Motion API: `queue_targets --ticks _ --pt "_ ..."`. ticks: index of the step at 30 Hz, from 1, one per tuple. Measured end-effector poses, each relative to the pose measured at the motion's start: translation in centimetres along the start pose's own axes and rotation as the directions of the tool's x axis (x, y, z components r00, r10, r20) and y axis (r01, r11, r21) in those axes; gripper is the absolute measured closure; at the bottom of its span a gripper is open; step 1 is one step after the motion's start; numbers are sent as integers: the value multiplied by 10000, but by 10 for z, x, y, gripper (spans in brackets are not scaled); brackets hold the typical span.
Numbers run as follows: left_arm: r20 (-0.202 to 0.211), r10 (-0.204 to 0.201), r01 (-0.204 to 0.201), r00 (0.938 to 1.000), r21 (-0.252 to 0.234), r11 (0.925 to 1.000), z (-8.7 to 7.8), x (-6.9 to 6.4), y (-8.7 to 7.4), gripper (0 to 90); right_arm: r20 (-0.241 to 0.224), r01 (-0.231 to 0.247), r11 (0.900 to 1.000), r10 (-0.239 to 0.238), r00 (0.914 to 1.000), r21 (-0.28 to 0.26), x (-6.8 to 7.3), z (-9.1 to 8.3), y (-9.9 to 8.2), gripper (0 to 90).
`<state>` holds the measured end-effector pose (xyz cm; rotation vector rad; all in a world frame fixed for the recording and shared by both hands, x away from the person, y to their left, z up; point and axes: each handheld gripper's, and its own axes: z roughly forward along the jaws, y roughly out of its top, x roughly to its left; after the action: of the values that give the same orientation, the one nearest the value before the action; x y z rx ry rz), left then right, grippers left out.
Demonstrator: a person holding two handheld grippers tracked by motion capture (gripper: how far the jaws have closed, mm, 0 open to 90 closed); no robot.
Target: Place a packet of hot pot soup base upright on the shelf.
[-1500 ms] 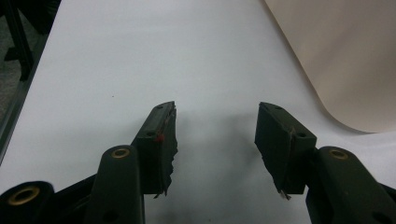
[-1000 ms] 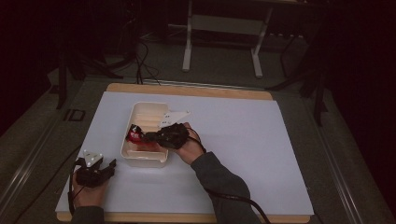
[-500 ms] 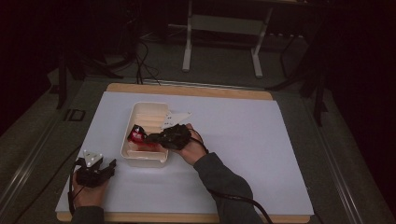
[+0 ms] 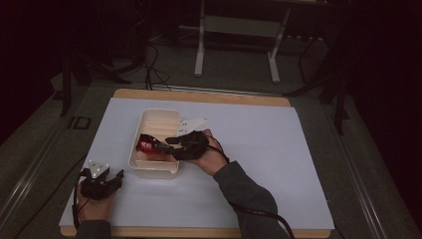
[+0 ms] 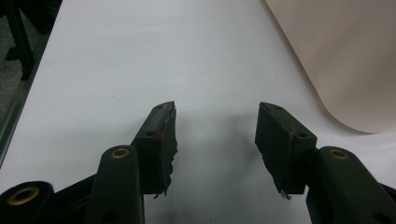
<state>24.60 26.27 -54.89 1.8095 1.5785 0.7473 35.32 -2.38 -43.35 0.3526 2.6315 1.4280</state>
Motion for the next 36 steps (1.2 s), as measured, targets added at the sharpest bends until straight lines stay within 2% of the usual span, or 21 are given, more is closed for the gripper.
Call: queue_targets --ticks 3,6,13,17,22,23,25,28,31,33,36 --pt "0 -15 15 10000 -8 10000 0 0 0 482 81 -32 10000 32 10000 39 1 -6 2 594" --pt "-9 -21 21 10000 -23 10000 0 0 0 482 105 -46 9995 42 9999 314 4 -10 2 596" --pt "-11 -38 38 10000 -26 10000 0 0 0 482 713 -309 9965 254 9971 770 5 -23 -3 539" --pt "-13 -40 40 10000 -9 10000 0 0 0 482 1096 -648 9928 537 9925 1007 4 -35 -10 507" --pt "-18 41 -41 10000 13 10000 0 0 0 482 1325 -813 9880 638 9891 1316 4 -40 -16 492" --pt "-18 37 -37 10000 8 10000 0 0 0 482 1473 -1067 9815 832 9856 1592 3 -45 -23 478" --pt "-13 39 -39 10000 13 10000 0 0 0 482 1665 -1237 9761 939 9816 1789 1 -49 -30 461" --pt "-14 45 -45 10000 6 10000 0 -1 0 482 1851 -1695 9663 1337 9736 1935 -2 -57 -41 432" --pt "-18 46 -46 10000 45 10000 0 0 0 481 2151 -1969 9582 1516 9648 2075 -4 -64 -54 410" --pt "-37 40 -40 10000 51 10000 0 0 0 481 2605 -2054 9509 1428 9549 2316 -3 -67 -63 391" --pt "-33 45 -44 10000 61 10000 1 0 0 480 2847 -2469 9428 1790 9418 2240 -3 -72 -77 336"
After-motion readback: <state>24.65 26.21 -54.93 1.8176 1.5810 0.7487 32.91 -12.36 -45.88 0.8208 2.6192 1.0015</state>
